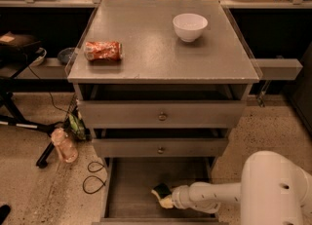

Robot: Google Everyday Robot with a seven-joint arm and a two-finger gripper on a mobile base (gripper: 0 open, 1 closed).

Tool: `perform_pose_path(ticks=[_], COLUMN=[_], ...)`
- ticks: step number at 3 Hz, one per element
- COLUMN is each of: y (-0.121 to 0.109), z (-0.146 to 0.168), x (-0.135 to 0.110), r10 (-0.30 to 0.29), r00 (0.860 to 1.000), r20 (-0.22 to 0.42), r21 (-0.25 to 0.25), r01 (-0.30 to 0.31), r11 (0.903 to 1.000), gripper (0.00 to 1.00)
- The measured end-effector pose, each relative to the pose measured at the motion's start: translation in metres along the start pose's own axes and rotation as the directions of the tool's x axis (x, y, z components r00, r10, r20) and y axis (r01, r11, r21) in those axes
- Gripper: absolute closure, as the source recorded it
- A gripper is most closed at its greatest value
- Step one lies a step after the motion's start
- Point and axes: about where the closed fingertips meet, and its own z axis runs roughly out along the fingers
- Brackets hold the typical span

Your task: Place sponge into bottom drawer

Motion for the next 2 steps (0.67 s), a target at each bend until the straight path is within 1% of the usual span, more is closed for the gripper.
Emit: perform_pose_path(ticks=[1, 2], y=[0.0008, 0.0008], z=[0.0012, 0.0012], x=[0.0000, 0.0000], r10=[-0.003, -0.003], r00=[1.000, 1.000], r20=[-0.002, -0.002], r21=[-0.002, -0.002], r01=[0.003, 0.003], r11=[1.0000, 1.0000], gripper=[0.81, 0.58])
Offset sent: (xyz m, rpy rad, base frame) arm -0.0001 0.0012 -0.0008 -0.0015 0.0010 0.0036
